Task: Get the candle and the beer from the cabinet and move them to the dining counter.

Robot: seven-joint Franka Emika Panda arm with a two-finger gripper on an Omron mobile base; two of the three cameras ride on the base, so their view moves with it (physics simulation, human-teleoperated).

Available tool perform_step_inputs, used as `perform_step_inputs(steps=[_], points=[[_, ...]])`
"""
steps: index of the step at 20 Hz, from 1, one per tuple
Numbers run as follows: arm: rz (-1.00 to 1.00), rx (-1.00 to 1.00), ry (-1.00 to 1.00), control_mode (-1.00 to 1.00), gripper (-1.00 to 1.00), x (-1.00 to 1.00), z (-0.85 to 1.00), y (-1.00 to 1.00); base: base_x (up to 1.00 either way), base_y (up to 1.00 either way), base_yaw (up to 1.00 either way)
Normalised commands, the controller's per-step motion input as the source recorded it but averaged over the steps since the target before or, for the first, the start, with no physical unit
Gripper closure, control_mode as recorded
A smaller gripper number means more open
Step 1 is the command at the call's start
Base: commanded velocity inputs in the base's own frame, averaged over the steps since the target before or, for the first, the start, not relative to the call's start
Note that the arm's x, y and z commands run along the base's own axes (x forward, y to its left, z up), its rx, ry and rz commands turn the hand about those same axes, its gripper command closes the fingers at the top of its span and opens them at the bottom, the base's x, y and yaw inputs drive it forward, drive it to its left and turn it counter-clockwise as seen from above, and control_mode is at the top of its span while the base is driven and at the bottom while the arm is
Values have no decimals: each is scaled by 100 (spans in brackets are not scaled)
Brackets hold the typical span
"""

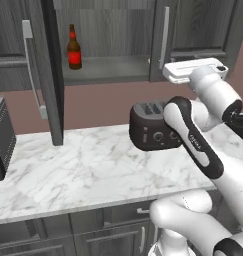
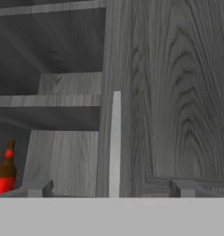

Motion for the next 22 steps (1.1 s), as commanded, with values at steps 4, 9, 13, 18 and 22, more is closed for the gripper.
perform_step_inputs(steps=[4, 9, 13, 18, 22], points=[[-16, 0, 0, -100, -100, 25, 0, 0, 0, 0, 0], [-4, 0, 0, -100, -100, 32, 7, 3, 0, 0, 0], [0, 0, 0, -100, -100, 28, 19, 0, 0, 0, 0], [0, 0, 0, -100, -100, 46, 9, 0, 0, 0, 0], [0, 0, 0, -100, -100, 39, 4, 0, 0, 0, 0]])
